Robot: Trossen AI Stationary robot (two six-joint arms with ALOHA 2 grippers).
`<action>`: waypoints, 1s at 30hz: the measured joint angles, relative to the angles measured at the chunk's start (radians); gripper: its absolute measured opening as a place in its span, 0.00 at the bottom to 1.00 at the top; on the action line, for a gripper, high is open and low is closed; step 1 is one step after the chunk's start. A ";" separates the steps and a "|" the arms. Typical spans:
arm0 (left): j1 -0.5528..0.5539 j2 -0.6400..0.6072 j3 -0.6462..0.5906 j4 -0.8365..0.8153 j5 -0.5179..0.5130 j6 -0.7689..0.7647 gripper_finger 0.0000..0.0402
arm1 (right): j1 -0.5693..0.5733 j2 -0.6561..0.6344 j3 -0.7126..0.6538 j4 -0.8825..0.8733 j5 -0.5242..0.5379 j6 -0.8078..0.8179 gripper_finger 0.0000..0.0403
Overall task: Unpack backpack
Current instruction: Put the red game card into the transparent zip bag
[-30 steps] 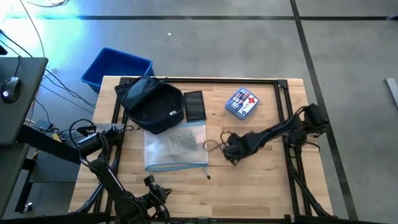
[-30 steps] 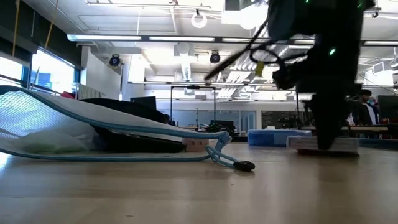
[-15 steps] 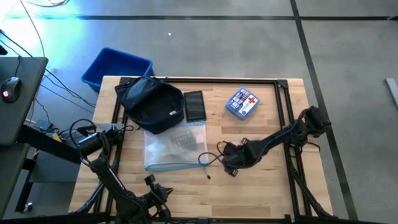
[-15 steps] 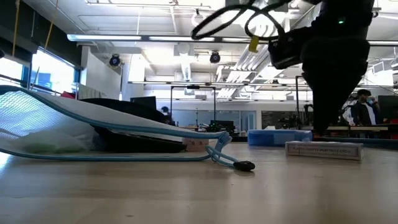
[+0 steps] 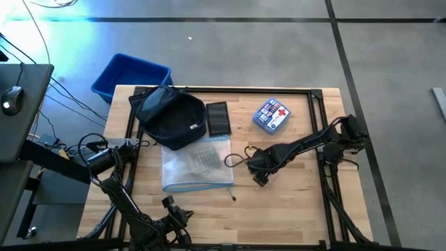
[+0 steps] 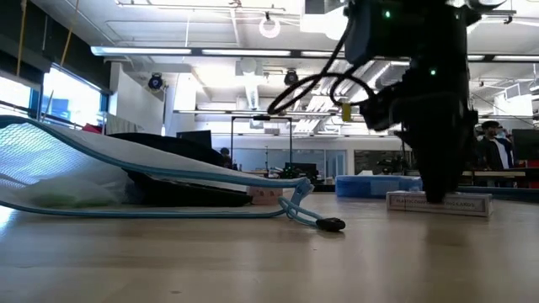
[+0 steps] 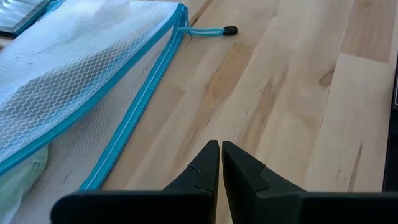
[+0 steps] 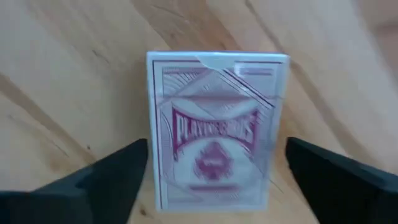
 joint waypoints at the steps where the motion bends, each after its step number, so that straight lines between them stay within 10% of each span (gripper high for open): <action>1: -0.001 0.000 0.000 0.000 0.000 0.000 0.00 | -0.001 0.001 -0.019 0.012 -0.003 0.013 0.97; 10: -0.001 0.000 0.000 -0.001 0.002 0.000 0.00 | 0.026 -0.008 -0.126 0.104 0.022 0.077 0.86; 20: 0.001 0.000 0.000 0.000 -0.044 0.034 0.00 | 0.160 0.007 0.067 0.113 0.060 0.007 0.70; 30: 0.070 -0.001 0.022 0.013 0.013 0.707 0.15 | 0.287 0.023 0.152 0.384 0.266 -0.102 0.70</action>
